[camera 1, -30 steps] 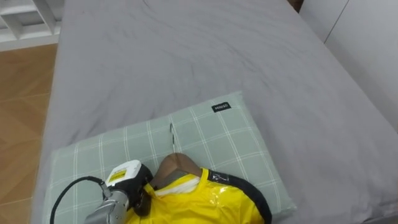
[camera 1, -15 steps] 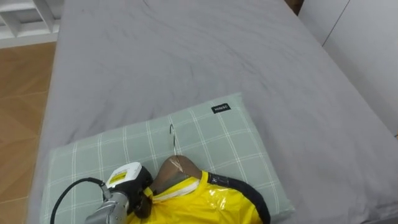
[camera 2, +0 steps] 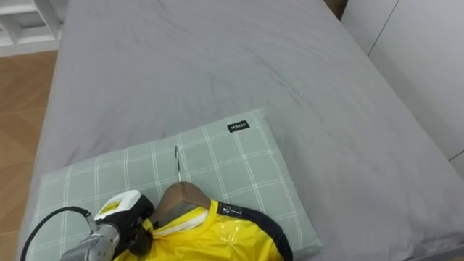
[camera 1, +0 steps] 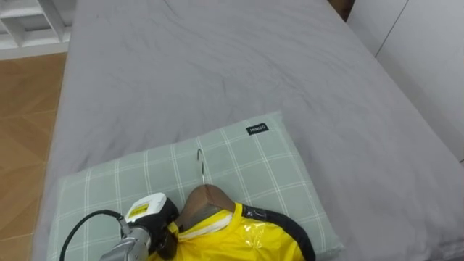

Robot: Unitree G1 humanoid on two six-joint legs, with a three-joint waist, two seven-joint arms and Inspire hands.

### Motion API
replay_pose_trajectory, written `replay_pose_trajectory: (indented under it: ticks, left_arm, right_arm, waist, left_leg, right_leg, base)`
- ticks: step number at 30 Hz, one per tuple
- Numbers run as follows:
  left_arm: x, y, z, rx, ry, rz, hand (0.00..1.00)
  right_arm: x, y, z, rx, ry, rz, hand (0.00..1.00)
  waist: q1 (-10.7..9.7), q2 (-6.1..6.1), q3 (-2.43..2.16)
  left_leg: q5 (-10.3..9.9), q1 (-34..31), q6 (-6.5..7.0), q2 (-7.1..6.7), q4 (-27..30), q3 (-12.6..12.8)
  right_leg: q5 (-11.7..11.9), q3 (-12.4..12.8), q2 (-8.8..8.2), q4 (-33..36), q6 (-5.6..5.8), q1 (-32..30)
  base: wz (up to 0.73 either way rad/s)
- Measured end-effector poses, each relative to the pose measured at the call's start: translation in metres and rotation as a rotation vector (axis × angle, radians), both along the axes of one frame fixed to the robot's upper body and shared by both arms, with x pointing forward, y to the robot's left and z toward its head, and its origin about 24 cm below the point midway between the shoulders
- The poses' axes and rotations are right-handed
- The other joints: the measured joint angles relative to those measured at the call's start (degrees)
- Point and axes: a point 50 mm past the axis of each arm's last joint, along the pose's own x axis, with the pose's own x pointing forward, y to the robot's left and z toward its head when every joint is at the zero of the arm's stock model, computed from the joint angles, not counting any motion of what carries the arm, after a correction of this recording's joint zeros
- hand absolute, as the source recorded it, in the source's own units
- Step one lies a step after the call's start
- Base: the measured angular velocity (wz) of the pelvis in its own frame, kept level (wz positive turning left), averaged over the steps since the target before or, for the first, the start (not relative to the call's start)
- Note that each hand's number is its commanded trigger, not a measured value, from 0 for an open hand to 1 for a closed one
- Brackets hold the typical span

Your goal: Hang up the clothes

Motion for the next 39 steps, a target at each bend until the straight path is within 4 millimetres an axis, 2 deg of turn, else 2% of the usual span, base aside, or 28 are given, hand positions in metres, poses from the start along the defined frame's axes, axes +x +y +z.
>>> replay_pose_trajectory:
  ticks: [6,8,10,15,17,19,20,23,28,35,39]
  left_arm:
    - [0.002,-0.002,0.004,-0.024,-0.049,0.001,1.00]
    - [0.004,-0.003,0.007,-0.035,-0.070,-0.003,1.00]
    - [0.006,-0.003,0.011,-0.056,-0.100,0.010,1.00]
    - [0.011,-0.004,0.023,-0.090,-0.188,0.025,1.00]
    - [0.009,-0.004,0.025,-0.096,-0.226,0.024,1.00]
    - [0.007,-0.003,0.026,-0.098,-0.245,0.024,1.00]
    - [0.005,-0.003,0.026,-0.100,-0.249,0.026,1.00]
    - [-0.003,-0.002,0.027,-0.125,-0.276,0.038,1.00]
    - [-0.006,-0.003,0.034,-0.145,-0.324,0.032,1.00]
    - [-0.001,-0.007,0.050,-0.158,-0.392,0.009,1.00]
    - [-0.001,-0.007,0.052,-0.178,-0.401,0.017,1.00]
  right_arm:
    - [-0.002,-0.002,0.000,0.010,-0.002,-0.043,0.00]
    - [-0.011,-0.007,-0.002,0.006,0.011,-0.071,0.00]
    - [-0.019,-0.013,-0.003,-0.006,0.026,-0.085,0.00]
    - [-0.038,-0.020,-0.007,-0.021,0.068,-0.102,0.00]
    - [-0.044,-0.023,-0.008,-0.029,0.081,-0.103,0.00]
    - [-0.047,-0.024,-0.008,-0.033,0.088,-0.103,0.00]
    - [-0.049,-0.025,-0.009,-0.031,0.092,-0.115,0.00]
    - [-0.059,-0.027,-0.010,-0.022,0.105,-0.169,0.00]
    - [-0.073,-0.030,-0.012,-0.012,0.133,-0.235,0.00]
    - [-0.082,-0.032,-0.013,-0.009,0.145,-0.290,0.00]
    - [-0.086,-0.032,-0.014,-0.017,0.154,-0.301,0.00]
  waist:
    - [0.19,0.54,-0.32]
    - [0.47,1.06,-0.80]
    - [1.59,1.50,-1.15]
    - [2.75,1.86,-1.65]
    - [2.86,2.01,-2.07]
    - [2.86,1.85,-2.30]
    - [2.94,1.62,-2.57]
    - [2.95,1.10,-2.80]
    - [3.22,0.30,-2.78]
    - [3.21,0.25,-2.79]
    - [3.19,0.27,-2.80]
  left_leg:
    - [-0.01,1.32,-0.02,0.00,0.02,-0.41]
    - [-0.03,2.53,-0.04,-0.04,-0.38,-0.82]
    - [-0.03,3.95,-0.04,-0.08,-1.57,-0.39]
    - [0.10,7.14,-0.21,-0.07,-2.51,-0.27]
    - [0.14,8.62,-0.28,-0.10,-3.04,-0.28]
    - [0.15,9.43,-0.29,-0.10,-3.09,-0.30]
    - [0.16,9.91,-0.30,-0.09,-3.15,-0.30]
    - [0.15,11.53,-0.31,-0.09,-3.53,-0.28]
    - [0.11,13.51,-0.35,-0.17,-4.03,-0.90]
    - [-0.01,14.63,-0.48,-0.22,-4.62,-1.82]
    - [0.08,15.02,-0.62,-0.15,-4.68,-1.85]
  right_leg:
    - [0.00,-0.36,-0.03,-0.43,0.00,1.81]
    - [0.03,-0.77,-0.01,-0.97,-0.01,3.23]
    - [0.00,-0.62,0.10,-1.08,0.01,3.90]
    - [-0.01,-0.54,0.26,-2.25,0.01,7.21]
    - [0.00,-0.74,0.29,-2.99,0.01,8.83]
    - [-0.01,-0.80,0.27,-2.91,0.01,9.65]
    - [-0.03,-0.87,0.28,-3.03,0.02,10.17]
    - [-0.03,-0.96,0.36,-4.51,0.02,12.20]
    - [-0.06,-0.91,0.45,-6.00,0.06,14.94]
    - [-0.01,-0.87,0.74,-6.08,0.10,16.06]
    - [0.01,-0.79,0.83,-6.02,0.05,16.33]
  base:
    - [0.06]
    - [0.09]
    - [-0.08]
    - [-0.02]
    - [0.00]
    - [0.00]
    - [0.00]
    - [0.01]
    - [0.04]
    - [0.05]
    - [0.00]
